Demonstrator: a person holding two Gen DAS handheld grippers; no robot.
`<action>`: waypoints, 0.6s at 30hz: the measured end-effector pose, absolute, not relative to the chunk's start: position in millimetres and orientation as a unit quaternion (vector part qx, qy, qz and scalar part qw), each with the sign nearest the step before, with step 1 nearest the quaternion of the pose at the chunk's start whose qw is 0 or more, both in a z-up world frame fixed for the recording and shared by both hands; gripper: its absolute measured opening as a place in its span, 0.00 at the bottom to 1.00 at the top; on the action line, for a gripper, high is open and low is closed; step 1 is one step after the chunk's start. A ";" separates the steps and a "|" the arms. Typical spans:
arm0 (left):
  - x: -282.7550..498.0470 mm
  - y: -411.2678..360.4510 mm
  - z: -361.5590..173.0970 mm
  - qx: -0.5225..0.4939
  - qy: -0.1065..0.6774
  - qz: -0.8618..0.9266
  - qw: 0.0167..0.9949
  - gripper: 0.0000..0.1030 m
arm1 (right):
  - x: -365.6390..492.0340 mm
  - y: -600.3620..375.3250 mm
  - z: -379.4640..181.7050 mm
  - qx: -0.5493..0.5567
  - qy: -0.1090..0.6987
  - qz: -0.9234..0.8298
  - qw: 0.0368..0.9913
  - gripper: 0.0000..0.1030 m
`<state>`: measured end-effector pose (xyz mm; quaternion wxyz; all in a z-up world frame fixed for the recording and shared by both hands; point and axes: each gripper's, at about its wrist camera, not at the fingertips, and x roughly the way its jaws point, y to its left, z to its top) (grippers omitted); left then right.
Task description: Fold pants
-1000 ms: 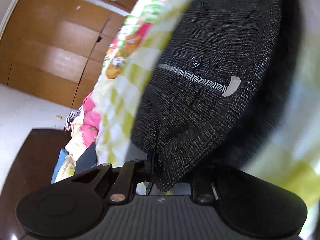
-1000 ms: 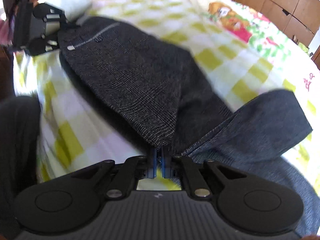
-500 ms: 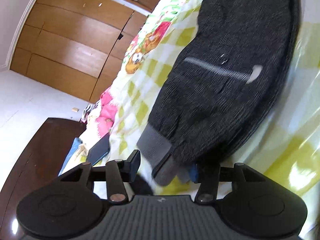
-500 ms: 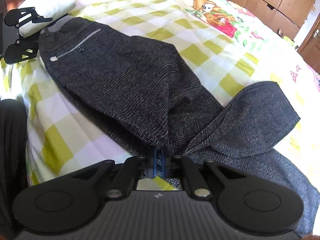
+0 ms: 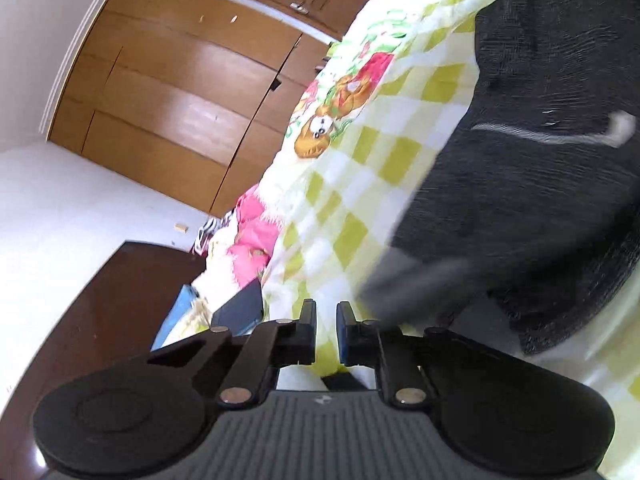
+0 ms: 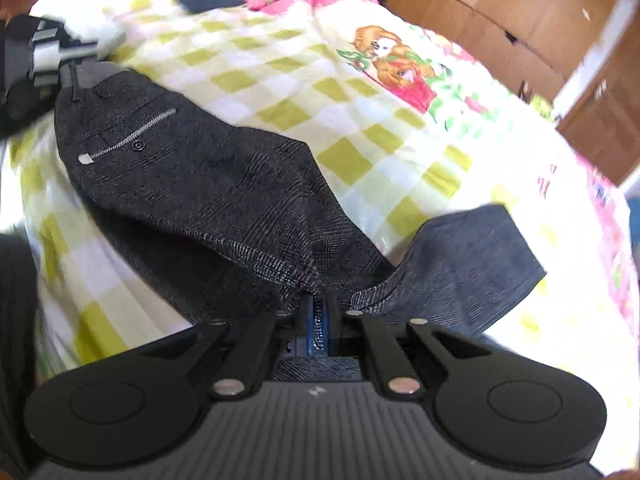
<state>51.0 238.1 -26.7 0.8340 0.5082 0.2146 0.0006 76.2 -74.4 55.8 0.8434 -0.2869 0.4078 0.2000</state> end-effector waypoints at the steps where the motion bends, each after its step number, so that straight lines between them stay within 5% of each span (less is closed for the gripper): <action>1: 47.4 239.7 -33.0 0.513 0.222 -0.002 0.829 0.28 | 73.6 -72.4 48.0 -0.299 0.412 0.201 0.837 0.04; 6: 19.1 247.3 -65.7 0.517 0.275 0.009 0.811 0.29 | 76.0 -64.9 -4.5 -0.301 0.446 0.197 0.819 0.06; 12: -26.7 232.0 -38.3 0.480 0.265 0.020 0.836 0.29 | 68.6 -64.7 -1.4 -0.300 0.435 0.202 0.825 0.13; 18: -30.0 208.2 -44.6 0.480 0.252 -0.019 0.840 0.51 | 38.0 -56.0 42.0 -0.309 0.380 0.200 0.849 0.15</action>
